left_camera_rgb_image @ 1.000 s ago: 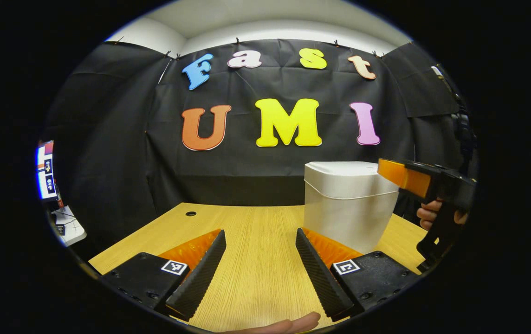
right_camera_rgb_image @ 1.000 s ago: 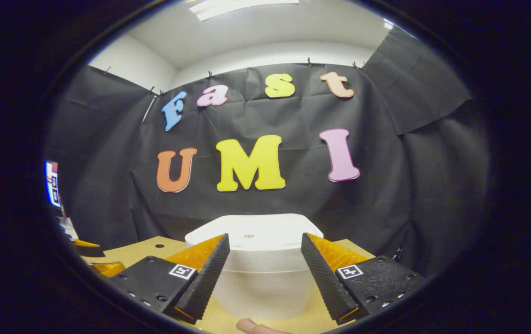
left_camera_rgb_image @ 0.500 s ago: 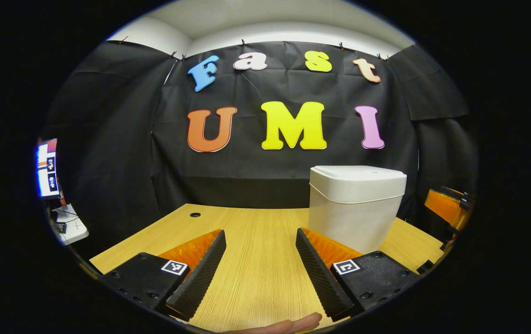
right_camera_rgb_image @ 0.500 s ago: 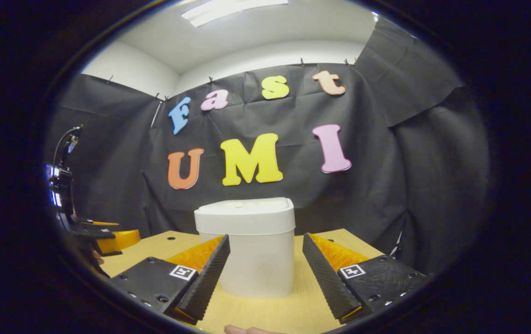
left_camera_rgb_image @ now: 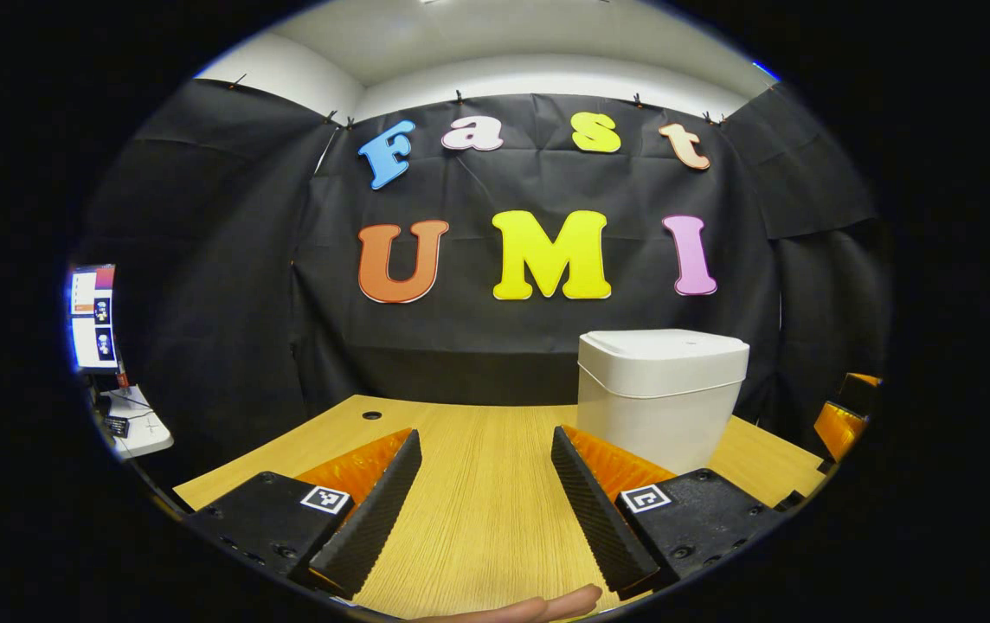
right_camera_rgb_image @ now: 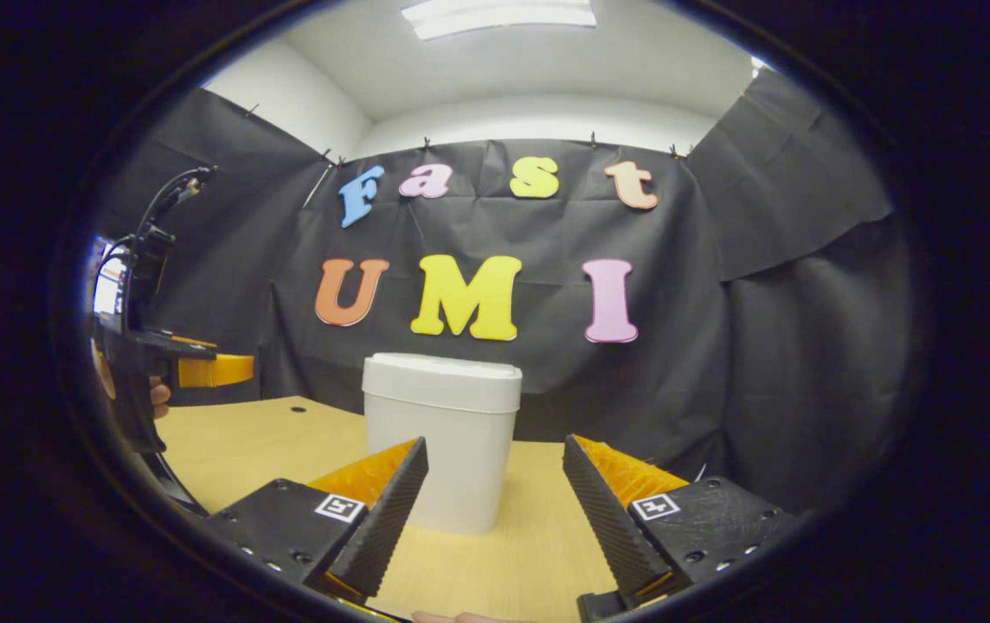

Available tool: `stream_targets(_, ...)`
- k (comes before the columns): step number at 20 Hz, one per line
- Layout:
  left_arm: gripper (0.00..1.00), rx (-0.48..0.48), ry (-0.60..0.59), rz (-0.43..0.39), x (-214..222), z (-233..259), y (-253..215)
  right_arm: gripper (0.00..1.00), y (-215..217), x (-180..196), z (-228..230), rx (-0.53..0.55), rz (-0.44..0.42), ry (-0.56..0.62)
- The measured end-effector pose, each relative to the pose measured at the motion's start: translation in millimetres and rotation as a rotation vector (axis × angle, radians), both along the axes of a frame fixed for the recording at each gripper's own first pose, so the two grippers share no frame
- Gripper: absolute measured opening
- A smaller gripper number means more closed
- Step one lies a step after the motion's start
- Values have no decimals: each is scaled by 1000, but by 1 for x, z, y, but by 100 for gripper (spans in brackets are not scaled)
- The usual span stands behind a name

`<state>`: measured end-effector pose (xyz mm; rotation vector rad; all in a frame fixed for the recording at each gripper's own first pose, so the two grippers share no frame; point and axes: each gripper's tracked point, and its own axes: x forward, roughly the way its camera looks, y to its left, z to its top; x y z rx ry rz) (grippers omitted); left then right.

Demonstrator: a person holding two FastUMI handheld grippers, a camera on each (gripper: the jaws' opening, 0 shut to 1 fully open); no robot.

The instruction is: Press the lid of the desktop garbage bin to open it, pick up the crumpled paper on the desktop and throw it into the bin, then pick up the pop can on the desktop and drop it into the bin, and finally close the garbage bin lid.

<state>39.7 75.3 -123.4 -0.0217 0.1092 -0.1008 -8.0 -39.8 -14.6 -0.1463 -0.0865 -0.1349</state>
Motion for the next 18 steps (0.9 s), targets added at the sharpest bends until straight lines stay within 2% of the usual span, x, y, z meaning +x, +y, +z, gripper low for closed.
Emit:
stream_targets(5, 100, 11, 10, -4, 1, -3, -4, 95, 11, 3, -9, -42, 25, 19)
stream_targets(6, 98, 13, 10, -8, 0, -4, -6, 95, 11, 2, -11, -43, 27, 23)
stream_targets(8, 98, 15, 10, -10, 0, -4, -6, 92, 11, 2, -12, -25, 32, 32)
stream_targets(13, 98, 19, 8, 0, -1, -3, -3, 98, 5, 6, -17, 6, 27, 49)
stream_targets(17, 98, 23, 7, 2, 0, -5, -4, 95, 0, 11, -22, 6, 14, 63)
stream_targets(18, 98, 19, 9, -2, -1, -5, -6, 98, 0, 10, -25, 9, 17, 69)
